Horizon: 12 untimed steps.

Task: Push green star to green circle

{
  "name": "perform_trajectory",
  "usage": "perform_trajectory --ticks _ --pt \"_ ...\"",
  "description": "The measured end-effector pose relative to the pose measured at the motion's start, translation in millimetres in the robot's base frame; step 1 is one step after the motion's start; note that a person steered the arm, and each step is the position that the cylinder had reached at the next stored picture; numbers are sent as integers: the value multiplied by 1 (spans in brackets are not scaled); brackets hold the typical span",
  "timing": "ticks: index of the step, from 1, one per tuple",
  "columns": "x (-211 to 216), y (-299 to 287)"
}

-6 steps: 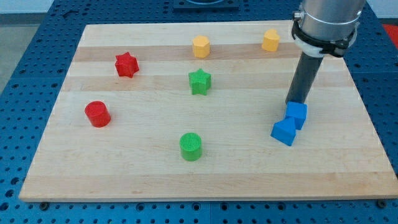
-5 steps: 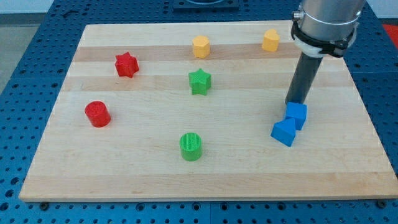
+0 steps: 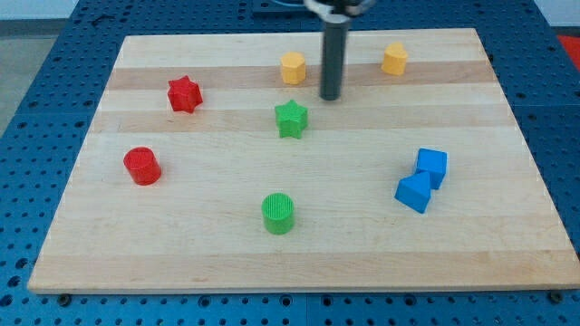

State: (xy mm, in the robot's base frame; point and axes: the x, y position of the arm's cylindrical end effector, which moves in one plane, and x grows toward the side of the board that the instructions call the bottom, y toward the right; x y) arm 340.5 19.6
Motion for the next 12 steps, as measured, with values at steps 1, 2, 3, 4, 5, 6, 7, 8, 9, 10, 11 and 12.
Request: perform_trajectory --ticks 1,2,3,4,5,6,7,8,9,10,11,12 --pt "21 -37" --pt "56 -42" --pt "69 -42" --pt "68 -42" --pt "79 -57" --pt "87 -58" --pt "72 -58" --pt "66 -75" --pt "86 -92" --pt "108 -89" --pt "115 -77" --pt "96 -77"
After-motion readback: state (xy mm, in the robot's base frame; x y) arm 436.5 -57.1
